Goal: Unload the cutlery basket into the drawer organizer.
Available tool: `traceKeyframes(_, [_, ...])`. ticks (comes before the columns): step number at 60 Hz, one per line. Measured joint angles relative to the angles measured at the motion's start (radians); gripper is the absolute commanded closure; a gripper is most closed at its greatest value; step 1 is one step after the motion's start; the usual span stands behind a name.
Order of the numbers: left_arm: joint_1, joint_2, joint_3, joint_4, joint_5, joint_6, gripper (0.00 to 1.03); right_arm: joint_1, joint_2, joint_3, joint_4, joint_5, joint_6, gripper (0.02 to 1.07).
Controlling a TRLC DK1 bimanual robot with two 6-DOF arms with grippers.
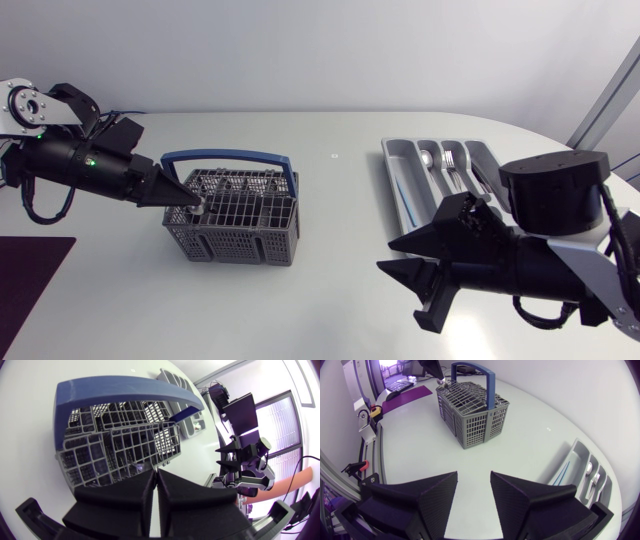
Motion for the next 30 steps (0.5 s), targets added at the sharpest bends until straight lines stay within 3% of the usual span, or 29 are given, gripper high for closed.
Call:
traceKeyframes(16, [0.025, 0.005, 0.048, -0.087, 0.045, 0.045, 0.99, 0.000, 0.000, 0.000, 0.000, 0.000, 0.000, 0.56])
traceKeyframes(30, [0.053, 0.005, 0.117, -0.234, 0.098, 0.090, 0.99, 0.000, 0.000, 0.000, -0.001, 0.000, 0.000, 0.56])
